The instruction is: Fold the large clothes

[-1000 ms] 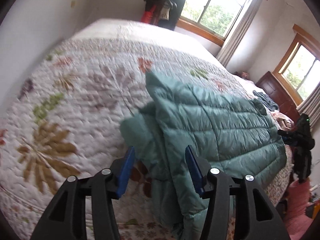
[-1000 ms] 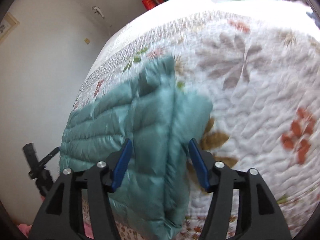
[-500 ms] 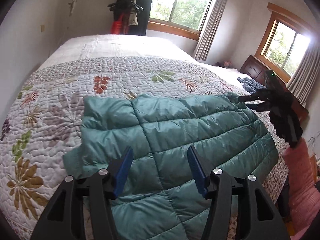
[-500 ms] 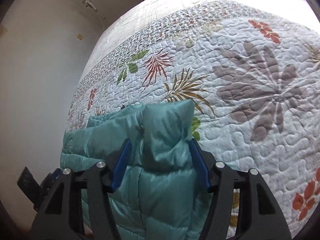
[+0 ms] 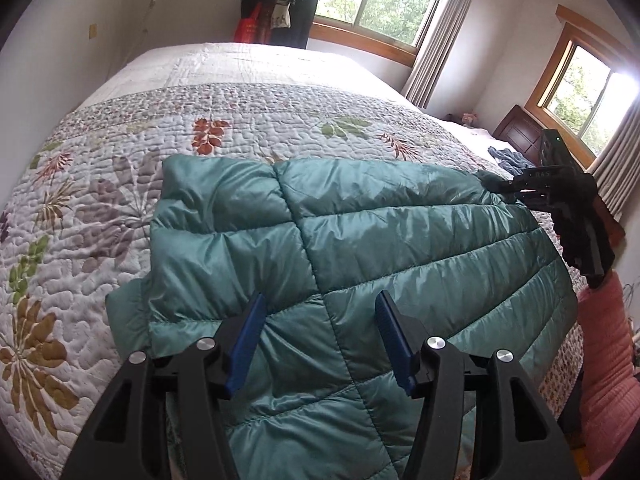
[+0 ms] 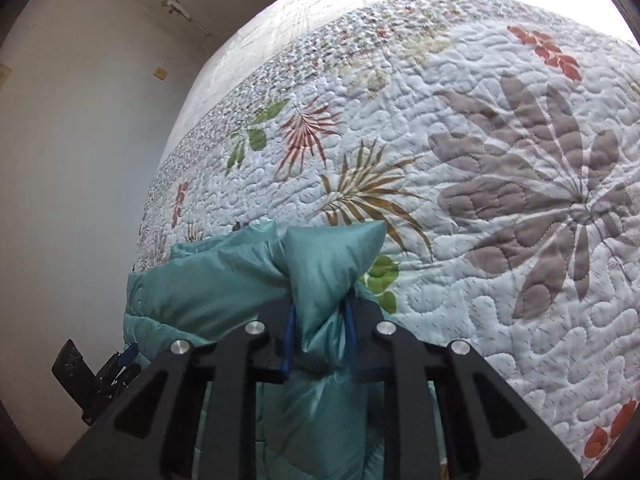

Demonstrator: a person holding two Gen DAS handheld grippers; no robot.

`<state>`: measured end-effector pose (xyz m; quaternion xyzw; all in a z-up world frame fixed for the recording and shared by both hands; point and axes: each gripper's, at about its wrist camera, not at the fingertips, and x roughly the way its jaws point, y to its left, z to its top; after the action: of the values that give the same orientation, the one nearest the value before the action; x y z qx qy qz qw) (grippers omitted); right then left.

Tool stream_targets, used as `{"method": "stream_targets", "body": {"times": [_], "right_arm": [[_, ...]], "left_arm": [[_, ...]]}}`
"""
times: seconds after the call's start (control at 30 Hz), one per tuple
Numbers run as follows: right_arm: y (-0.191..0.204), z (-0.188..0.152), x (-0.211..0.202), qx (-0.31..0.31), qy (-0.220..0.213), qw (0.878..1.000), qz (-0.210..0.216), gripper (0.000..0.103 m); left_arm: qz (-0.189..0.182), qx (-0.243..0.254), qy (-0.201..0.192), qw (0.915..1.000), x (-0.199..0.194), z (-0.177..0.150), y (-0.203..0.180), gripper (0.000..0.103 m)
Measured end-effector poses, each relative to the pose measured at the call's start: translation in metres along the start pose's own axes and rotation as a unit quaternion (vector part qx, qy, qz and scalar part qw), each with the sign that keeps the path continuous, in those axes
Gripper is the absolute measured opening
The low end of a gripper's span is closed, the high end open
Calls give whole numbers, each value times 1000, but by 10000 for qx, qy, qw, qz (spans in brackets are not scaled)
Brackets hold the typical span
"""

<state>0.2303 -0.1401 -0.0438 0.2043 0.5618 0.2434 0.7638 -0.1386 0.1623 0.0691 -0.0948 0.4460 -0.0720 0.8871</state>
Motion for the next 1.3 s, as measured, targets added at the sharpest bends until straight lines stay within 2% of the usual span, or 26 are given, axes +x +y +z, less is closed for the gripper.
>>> {"method": "stream_targets", "body": {"times": [0.3,0.53,0.7,0.87,1.03,1.3], "right_arm": [[-12,-7,14,135,92,9999,-28,24],[8,-20,-17,-174,-266,9978,-586,32],[21,-43,-50,-396,-527,9937,-908,46],[31,-75,-76,-576,-631,9903,-1095,53],[37,-108,-81,-679,-557,9888,-1203,56],[34,-143,-87,-602,-517,9889,-1256,70]], "left_arm": [[132,-12,5,9999,0,1,-4,59],[364,-74,17,9993,-4,1,-8,64],[517,-115,-4,9986,-10,-1,-10,67],[662,-148,-48,9977,-18,-4,-12,69],[776,-143,-117,9968,-27,-9,-16,72],[954,-126,-269,9950,-42,-16,-21,78]]}}
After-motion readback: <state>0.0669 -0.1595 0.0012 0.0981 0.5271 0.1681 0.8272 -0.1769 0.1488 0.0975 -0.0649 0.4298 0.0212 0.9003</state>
